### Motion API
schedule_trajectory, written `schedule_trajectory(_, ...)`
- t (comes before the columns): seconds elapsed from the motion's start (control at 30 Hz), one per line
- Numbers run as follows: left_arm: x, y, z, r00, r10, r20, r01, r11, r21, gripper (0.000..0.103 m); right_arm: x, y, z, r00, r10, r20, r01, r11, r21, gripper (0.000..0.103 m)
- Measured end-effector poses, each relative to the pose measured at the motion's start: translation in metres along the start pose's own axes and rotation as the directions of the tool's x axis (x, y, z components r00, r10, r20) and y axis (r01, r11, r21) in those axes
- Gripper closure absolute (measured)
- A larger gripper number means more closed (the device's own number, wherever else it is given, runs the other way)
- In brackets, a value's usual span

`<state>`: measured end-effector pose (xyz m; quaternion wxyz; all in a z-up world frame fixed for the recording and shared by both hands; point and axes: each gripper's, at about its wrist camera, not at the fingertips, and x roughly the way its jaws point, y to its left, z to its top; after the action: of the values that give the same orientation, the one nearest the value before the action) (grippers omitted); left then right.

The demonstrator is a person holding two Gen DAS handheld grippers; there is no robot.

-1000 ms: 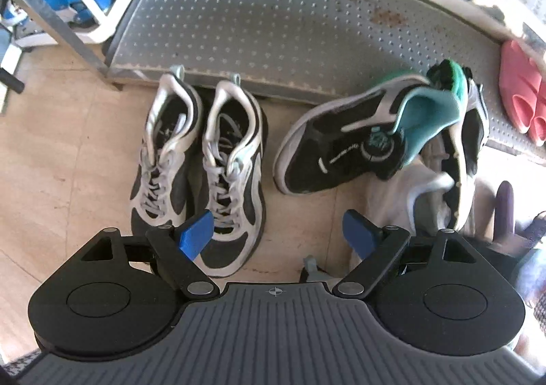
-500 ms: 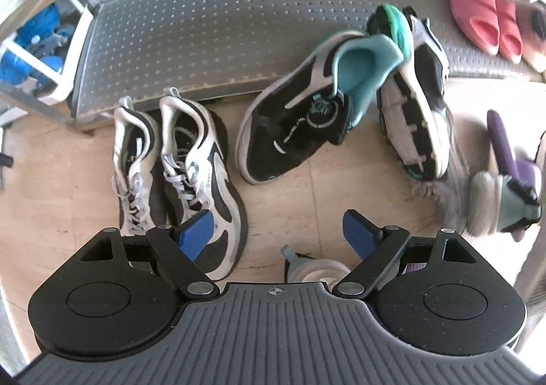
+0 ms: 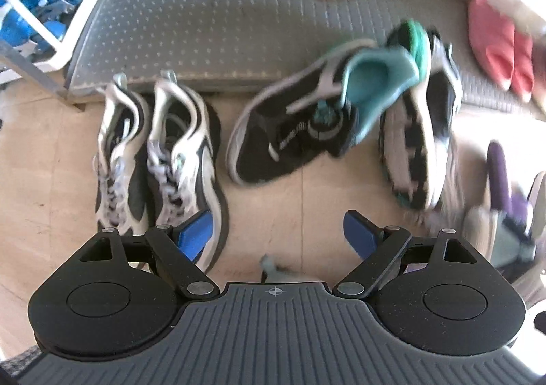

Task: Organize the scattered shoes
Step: 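Grasp a black-and-teal sneaker by its teal collar with the left gripper, then set the black-and-teal sneaker beside the white sneakers and open the left gripper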

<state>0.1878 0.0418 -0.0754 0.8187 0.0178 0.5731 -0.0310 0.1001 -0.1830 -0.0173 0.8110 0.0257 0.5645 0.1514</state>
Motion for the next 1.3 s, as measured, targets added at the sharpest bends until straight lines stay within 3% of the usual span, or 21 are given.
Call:
schedule_trajectory(0.17, 0.006, -0.003, 0.006, 0.996, -0.017, 0.085, 0.017, 1.0, 0.005, 0.028, 0.017, 0.006, 0.034, 0.999, 0.04, 0.003, -0.04, 0.996, -0.077, 0.031)
schedule_trajectory(0.27, 0.023, -0.014, 0.021, 0.987, -0.048, 0.155, 0.041, 0.998, 0.054, 0.038, 0.024, -0.006, 0.038, 0.998, 0.057, -0.004, -0.057, 0.998, -0.018, 0.031)
schedule_trajectory(0.4, 0.049, -0.028, 0.043, 0.978, -0.053, 0.204, 0.038, 0.996, 0.08, 0.039, 0.038, -0.023, 0.044, 0.99, 0.107, -0.096, -0.095, 0.988, 0.119, 0.031)
schedule_trajectory(0.57, 0.1, -0.043, 0.064, 0.991, 0.029, 0.131, -0.05, 0.986, 0.16, 0.039, 0.035, -0.028, 0.05, 0.983, 0.151, -0.105, -0.132, 0.977, 0.169, 0.029)
schedule_trajectory(0.77, 0.093, -0.015, 0.058, 0.999, 0.032, 0.016, -0.032, 0.999, -0.004, 0.056, 0.031, -0.027, 0.049, 0.981, 0.159, -0.107, -0.14, 0.976, 0.164, 0.027)
schedule_trajectory(0.83, 0.091, -0.005, 0.056, 0.999, 0.028, -0.023, -0.03, 0.998, -0.059, 0.065, 0.033, -0.026, 0.05, 0.983, 0.145, -0.114, -0.127, 0.98, 0.154, 0.027)
schedule_trajectory(0.9, 0.088, 0.004, 0.054, 0.998, 0.023, -0.061, -0.03, 0.993, -0.114, 0.084, 0.034, -0.027, 0.05, 0.983, 0.143, -0.111, -0.126, 0.98, 0.151, 0.027)
schedule_trajectory(1.0, 0.085, 0.018, 0.051, 0.993, 0.011, -0.118, -0.034, 0.98, -0.195, 0.09, 0.033, -0.025, 0.05, 0.984, 0.15, -0.095, -0.136, 0.98, 0.144, 0.027)
schedule_trajectory(1.1, 0.082, 0.032, 0.048, 0.985, -0.005, -0.172, -0.043, 0.961, -0.274, 0.091, 0.03, -0.02, 0.047, 0.984, 0.156, -0.083, -0.145, 0.981, 0.126, 0.027)
schedule_trajectory(1.23, 0.08, 0.037, 0.043, 0.975, 0.044, -0.217, -0.1, 0.962, -0.255, 0.089, 0.028, -0.011, 0.042, 0.982, 0.171, -0.079, -0.163, 0.982, 0.1, 0.027)
schedule_trajectory(1.27, 0.079, 0.038, 0.042, 0.972, 0.057, -0.227, -0.115, 0.962, -0.249, 0.082, 0.028, -0.01, 0.041, 0.982, 0.173, -0.08, -0.165, 0.982, 0.097, 0.027)
schedule_trajectory(1.3, 0.079, 0.039, 0.041, 0.969, 0.069, -0.238, -0.129, 0.961, -0.244, 0.062, 0.029, -0.008, 0.04, 0.981, 0.173, -0.084, -0.165, 0.982, 0.092, 0.026)
